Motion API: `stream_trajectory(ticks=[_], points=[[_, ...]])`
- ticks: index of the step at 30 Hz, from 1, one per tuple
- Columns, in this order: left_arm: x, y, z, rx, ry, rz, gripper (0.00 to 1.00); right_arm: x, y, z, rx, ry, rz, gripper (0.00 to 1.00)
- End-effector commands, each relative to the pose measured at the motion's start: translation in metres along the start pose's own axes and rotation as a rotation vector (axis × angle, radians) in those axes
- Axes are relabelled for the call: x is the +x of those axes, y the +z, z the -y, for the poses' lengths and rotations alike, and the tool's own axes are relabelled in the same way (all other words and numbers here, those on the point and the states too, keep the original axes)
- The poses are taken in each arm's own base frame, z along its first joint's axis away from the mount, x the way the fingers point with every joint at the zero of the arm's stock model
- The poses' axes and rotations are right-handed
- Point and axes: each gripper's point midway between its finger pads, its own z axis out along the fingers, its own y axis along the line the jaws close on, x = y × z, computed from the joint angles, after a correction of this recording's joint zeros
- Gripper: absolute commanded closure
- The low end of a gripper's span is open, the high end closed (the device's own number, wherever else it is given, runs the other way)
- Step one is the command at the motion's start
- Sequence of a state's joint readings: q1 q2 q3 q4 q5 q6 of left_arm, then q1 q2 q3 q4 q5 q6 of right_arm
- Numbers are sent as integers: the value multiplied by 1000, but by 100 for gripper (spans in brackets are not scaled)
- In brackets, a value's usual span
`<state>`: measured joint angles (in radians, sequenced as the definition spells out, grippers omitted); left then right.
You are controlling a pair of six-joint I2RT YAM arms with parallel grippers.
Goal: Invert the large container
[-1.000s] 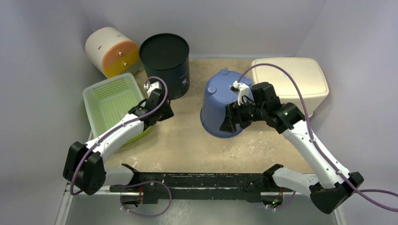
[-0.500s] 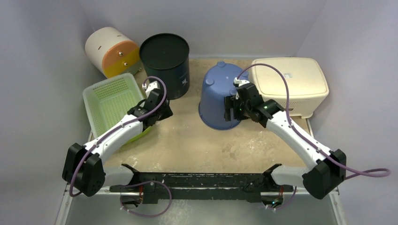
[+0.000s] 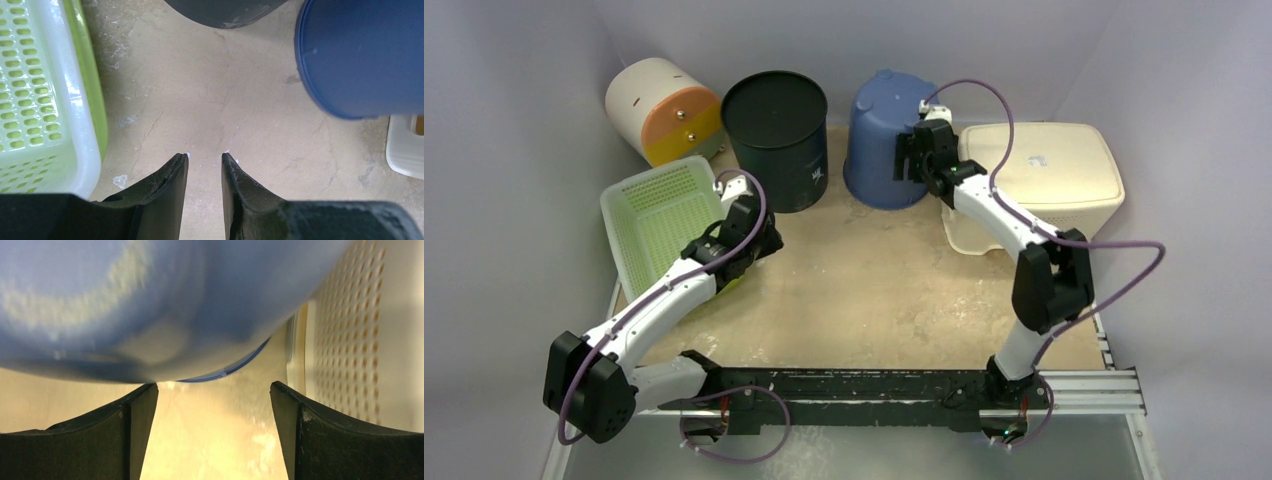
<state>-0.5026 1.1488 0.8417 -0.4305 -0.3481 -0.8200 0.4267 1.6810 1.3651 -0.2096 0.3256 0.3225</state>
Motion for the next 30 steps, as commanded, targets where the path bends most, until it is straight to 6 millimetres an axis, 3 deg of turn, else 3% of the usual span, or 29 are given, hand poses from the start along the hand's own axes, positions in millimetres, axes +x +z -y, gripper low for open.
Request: stream_trajectory(ticks=[1,3,6,9,13,19,24,30], points=[[-26,-12,0,-1,12,82,68,-83,29,19,28,66,216,15],[-30,-16,-2,-14,13,95,68,-92,45,16,17,38,229,15],[-36,-23,-8,-38,7,114,63,-101,48,11,-1,6,225,13],[-38,-27,-18,-74,-4,137,62,-102,36,7,-38,9,217,12],[-41,-31,-33,-139,-1,166,62,-99,3,11,-62,25,213,11],[-39,-19,-52,-229,34,212,62,-72,-40,7,-162,37,153,11],[-40,0,-60,-281,58,241,62,-43,-48,4,-209,37,80,11],[-39,20,-74,-341,61,253,62,-30,-49,4,-219,12,40,11]])
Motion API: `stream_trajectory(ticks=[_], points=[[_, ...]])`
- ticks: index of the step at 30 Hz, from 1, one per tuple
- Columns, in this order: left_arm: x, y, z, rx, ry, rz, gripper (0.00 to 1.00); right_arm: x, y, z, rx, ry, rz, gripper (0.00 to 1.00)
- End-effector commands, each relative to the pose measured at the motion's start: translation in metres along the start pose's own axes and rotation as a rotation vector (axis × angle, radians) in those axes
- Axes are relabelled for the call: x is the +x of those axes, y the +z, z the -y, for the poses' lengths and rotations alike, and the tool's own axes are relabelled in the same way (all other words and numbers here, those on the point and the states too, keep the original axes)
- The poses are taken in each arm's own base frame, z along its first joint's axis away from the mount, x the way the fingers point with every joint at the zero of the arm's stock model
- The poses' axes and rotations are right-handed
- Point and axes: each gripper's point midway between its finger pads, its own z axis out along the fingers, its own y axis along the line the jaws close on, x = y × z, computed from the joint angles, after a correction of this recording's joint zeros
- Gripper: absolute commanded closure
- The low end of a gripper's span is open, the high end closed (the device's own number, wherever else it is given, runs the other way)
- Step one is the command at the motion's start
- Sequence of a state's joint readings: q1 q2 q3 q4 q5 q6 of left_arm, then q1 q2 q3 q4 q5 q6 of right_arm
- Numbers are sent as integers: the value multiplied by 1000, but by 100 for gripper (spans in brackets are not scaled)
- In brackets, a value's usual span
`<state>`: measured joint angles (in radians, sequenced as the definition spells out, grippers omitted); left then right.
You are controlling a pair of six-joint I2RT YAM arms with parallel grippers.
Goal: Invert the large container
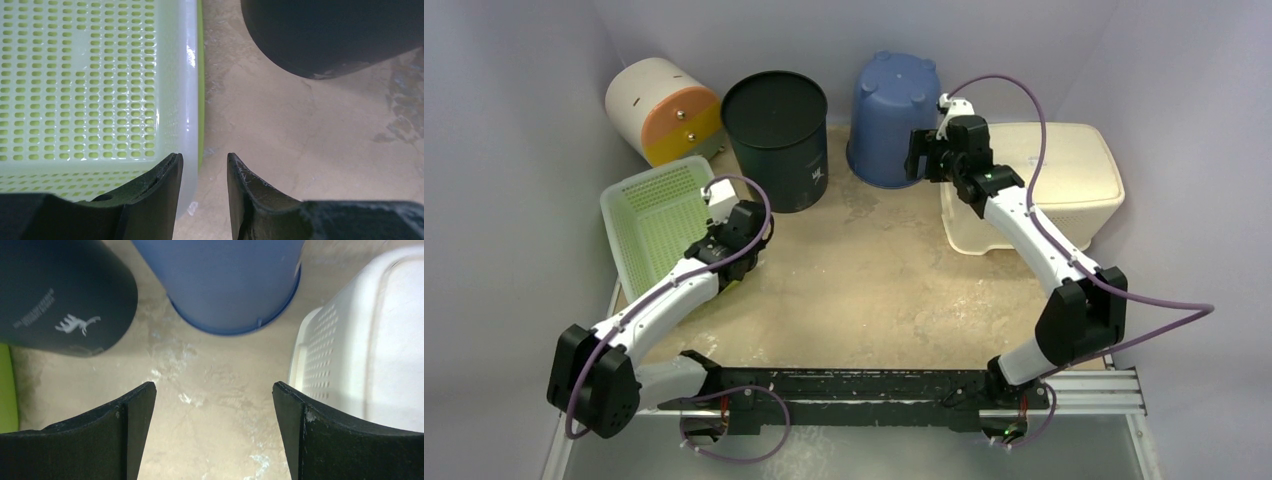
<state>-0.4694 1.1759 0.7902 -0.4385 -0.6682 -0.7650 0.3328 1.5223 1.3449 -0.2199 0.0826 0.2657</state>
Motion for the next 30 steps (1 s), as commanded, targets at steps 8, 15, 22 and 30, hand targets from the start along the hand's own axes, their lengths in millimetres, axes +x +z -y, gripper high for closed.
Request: stream_trajectory(ticks=[8,15,22,30], points=[[3,29,-16,-95,8,41,67,14,-4,-2,-29,-28,-54,11],[22,34,-23,-104,8,2,94,14,-4,0,-21,-42,-56,11],[-8,11,-15,-54,21,17,100,15,-3,4,-9,-53,-53,11],[-103,-60,24,134,-5,71,100,9,3,11,6,-58,-32,11]])
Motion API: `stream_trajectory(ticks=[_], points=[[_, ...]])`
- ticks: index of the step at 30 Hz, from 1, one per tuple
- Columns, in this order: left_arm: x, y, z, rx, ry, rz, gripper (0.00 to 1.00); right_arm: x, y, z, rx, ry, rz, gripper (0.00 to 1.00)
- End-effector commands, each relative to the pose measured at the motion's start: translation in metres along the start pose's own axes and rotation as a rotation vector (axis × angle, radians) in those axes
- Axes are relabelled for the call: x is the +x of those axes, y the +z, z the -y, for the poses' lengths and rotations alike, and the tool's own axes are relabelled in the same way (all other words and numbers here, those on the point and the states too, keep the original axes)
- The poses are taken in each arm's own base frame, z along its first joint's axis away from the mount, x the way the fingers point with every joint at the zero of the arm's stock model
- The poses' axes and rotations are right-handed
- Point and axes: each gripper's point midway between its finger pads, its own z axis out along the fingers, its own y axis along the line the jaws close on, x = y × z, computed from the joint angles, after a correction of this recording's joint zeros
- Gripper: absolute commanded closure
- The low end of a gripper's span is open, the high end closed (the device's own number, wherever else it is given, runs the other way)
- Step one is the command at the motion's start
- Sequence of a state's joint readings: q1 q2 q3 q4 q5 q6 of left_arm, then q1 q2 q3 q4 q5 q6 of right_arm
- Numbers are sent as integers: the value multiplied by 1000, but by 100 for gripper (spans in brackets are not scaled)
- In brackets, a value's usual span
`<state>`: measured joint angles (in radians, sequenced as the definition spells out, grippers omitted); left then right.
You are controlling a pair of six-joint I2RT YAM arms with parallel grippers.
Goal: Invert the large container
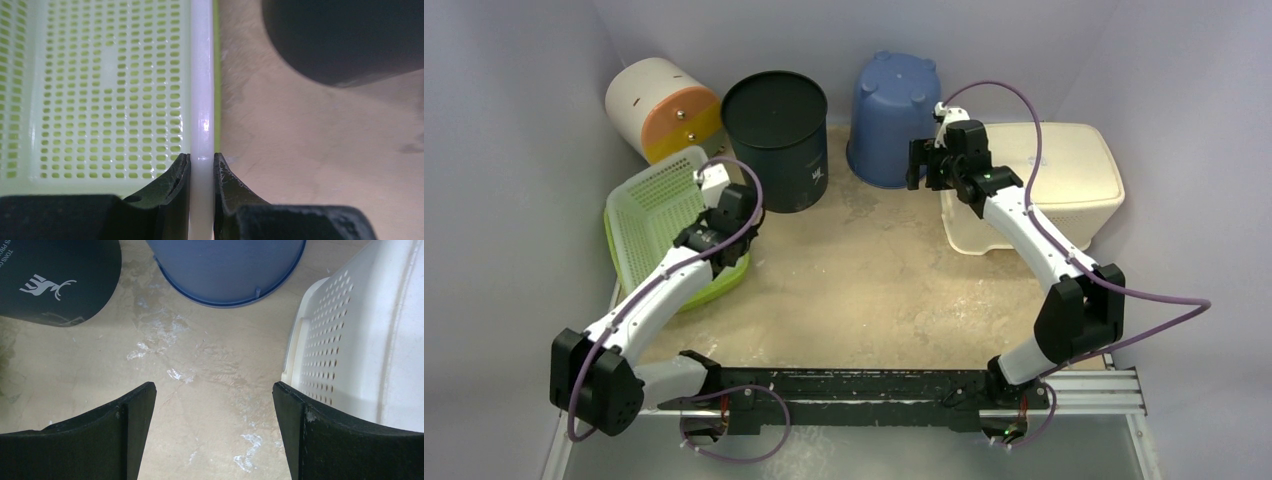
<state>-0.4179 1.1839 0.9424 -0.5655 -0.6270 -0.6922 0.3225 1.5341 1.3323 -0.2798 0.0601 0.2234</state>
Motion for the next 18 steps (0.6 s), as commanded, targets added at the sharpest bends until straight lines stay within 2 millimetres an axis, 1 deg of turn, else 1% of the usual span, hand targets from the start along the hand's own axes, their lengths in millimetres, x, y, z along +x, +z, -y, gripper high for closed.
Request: stream_trajectory(ticks=[1,4,7,9,12,16,18], points=[[-75,-56,24,150,-29,89,100,-16,1,4,3,-14,56,11],[-91,-77,33,229,-21,83,100,-19,5,4,4,-18,58,11],[-96,-99,45,323,-40,38,100,-23,5,6,10,-24,67,11],[-103,-117,51,386,-69,20,100,-25,5,9,18,-27,73,11],[-124,-148,58,485,-112,36,100,-27,4,14,31,-32,81,11],[-146,-176,58,527,-108,40,100,-33,2,18,42,-34,97,11],[-161,-189,56,540,-117,66,100,-36,2,20,45,-36,105,11]])
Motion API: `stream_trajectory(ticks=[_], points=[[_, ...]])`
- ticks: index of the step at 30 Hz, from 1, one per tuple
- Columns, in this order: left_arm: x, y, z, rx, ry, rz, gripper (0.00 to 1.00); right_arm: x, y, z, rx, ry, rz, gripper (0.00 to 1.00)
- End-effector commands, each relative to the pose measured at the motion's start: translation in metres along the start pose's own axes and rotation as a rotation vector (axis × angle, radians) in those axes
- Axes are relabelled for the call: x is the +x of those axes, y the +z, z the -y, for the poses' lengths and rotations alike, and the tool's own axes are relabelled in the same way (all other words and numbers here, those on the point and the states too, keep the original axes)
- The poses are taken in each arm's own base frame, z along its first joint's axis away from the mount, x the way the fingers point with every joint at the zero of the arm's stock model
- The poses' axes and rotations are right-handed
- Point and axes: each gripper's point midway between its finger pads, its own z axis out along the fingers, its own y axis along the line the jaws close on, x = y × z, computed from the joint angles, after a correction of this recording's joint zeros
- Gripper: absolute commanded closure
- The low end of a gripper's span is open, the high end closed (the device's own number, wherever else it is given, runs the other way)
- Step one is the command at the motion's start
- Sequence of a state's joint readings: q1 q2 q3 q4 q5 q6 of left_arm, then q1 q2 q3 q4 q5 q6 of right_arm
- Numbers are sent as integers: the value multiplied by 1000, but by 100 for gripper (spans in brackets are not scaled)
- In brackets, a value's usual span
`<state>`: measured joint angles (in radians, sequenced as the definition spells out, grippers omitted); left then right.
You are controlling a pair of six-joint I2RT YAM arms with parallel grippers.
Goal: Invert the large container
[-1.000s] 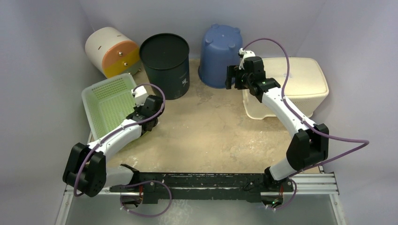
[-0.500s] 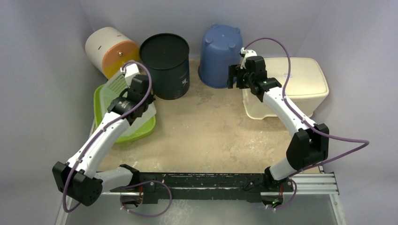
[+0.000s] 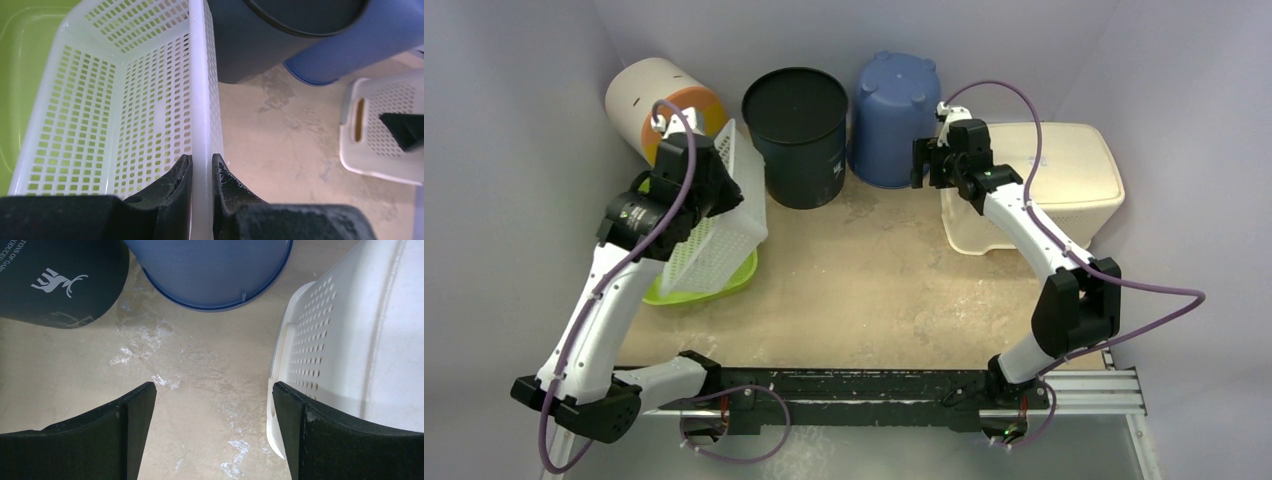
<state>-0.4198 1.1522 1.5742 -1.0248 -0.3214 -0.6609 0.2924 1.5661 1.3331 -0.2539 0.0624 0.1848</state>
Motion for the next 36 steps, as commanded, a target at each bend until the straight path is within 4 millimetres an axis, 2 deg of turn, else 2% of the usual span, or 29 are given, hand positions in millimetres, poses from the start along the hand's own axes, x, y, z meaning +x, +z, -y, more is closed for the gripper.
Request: stream_trajectory(ticks=[1,7,13,15,17,22,27,29,34,36], points=[[-54,-50,39,194,-43,120,100,-37,-10,6,20,-14,108,11],[-89,-89,29,175,-110,242,100,-36,-12,7,17,-10,112,11],[-124,-124,2,124,-205,448,100,-39,-16,9,23,-13,122,11],[-134,-134,4,156,-237,504,100,-44,-21,15,50,-17,136,10],[-142,-140,16,230,-266,532,100,-49,-25,23,77,-17,151,10],[-151,-150,69,512,-334,517,100,-64,-29,32,89,14,188,10],[-163,-175,104,732,-366,524,100,-79,-37,41,114,28,234,9],[-158,-174,116,782,-341,488,100,-83,-40,51,141,38,247,9],[-127,-148,135,884,-374,363,100,-102,-54,79,191,98,299,9],[-126,-153,141,938,-396,361,100,-110,-57,83,198,105,312,9]])
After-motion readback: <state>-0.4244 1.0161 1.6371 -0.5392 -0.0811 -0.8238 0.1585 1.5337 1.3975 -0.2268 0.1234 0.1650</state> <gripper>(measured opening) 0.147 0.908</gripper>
